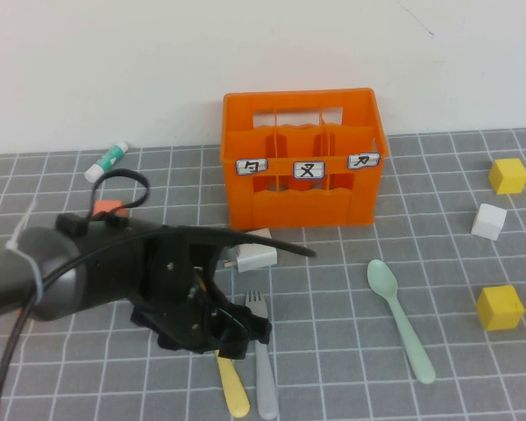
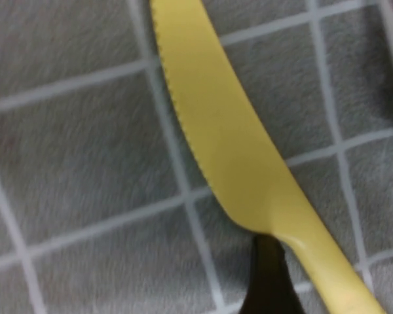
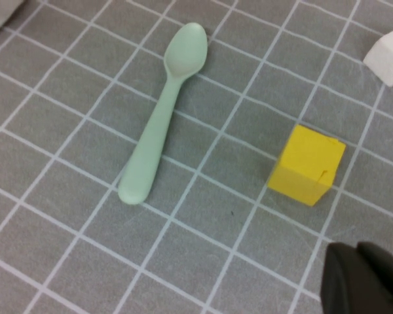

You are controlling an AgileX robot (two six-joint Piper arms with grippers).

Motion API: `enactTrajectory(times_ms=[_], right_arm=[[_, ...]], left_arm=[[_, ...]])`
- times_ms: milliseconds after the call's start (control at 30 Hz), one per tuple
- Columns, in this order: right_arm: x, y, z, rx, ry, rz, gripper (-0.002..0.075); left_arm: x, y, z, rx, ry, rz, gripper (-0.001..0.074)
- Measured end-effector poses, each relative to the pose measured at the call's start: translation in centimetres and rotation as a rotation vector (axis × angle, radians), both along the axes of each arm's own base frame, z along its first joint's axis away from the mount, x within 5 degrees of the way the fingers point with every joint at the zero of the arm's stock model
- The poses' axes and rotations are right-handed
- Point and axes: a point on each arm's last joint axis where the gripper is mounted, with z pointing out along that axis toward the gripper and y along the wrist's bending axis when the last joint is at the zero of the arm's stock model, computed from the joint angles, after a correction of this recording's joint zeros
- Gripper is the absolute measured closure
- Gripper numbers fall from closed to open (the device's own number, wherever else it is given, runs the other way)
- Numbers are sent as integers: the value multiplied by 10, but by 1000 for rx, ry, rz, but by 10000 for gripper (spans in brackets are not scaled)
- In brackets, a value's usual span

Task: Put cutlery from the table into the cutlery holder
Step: Pick up the knife

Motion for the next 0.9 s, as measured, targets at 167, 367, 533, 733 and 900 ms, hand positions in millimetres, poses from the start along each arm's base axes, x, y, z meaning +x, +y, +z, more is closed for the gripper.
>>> enactTrajectory(times_ms=[167, 367, 533, 733, 900], right_arm=[[0, 0, 0, 0, -3, 1, 729], [0, 0, 0, 1, -3, 1, 729], [0, 0, 0, 0, -4, 2, 729], [0, 0, 0, 0, -4, 2, 729], [0, 0, 0, 1, -4, 2, 729]], left_arm=[[3, -11, -2, 59, -31, -96, 325], [9, -11, 0, 133, -22, -89, 326], [14, -9, 1, 184, -26, 4, 353], [13, -7, 1, 197, -4, 64, 372], [12, -8, 1, 188, 13, 79, 413]])
